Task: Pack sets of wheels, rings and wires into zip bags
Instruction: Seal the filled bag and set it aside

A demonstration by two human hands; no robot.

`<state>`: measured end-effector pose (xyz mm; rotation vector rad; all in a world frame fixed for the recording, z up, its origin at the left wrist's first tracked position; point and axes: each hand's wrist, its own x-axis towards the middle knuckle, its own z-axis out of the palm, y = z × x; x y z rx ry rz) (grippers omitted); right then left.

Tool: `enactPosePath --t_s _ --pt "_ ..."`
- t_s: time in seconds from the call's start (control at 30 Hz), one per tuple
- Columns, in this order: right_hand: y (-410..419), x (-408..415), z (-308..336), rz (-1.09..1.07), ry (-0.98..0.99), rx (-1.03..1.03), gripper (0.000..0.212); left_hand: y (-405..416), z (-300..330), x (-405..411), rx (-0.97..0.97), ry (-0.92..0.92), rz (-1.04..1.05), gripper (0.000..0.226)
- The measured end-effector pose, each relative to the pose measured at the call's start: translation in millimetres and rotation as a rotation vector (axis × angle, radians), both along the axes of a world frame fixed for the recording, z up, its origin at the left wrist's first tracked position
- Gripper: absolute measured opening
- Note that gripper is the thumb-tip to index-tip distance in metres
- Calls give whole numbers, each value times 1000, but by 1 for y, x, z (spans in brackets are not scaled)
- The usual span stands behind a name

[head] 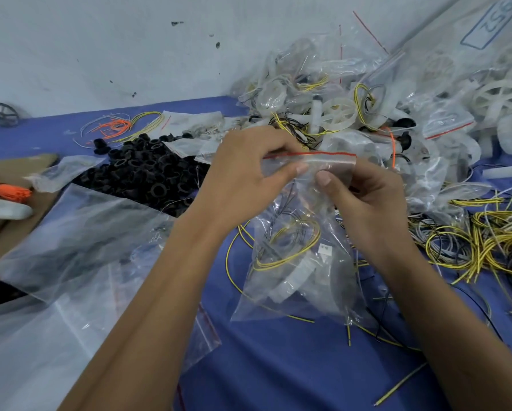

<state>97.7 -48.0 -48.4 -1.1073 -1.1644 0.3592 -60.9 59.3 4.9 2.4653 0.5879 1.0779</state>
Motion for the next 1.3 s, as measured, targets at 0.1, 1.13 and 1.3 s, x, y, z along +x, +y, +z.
enactPosePath --t_s 0.1,1.13,1.3 --pt "3 3 -2 -8 -3 16 11 2 -4 2 -33 -3 8 8" --pt "4 7 0 70 183 47 20 -8 -3 10 52 90 -88 10" --pt "3 10 -2 58 123 18 17 -8 -2 9 82 94 -67 7"
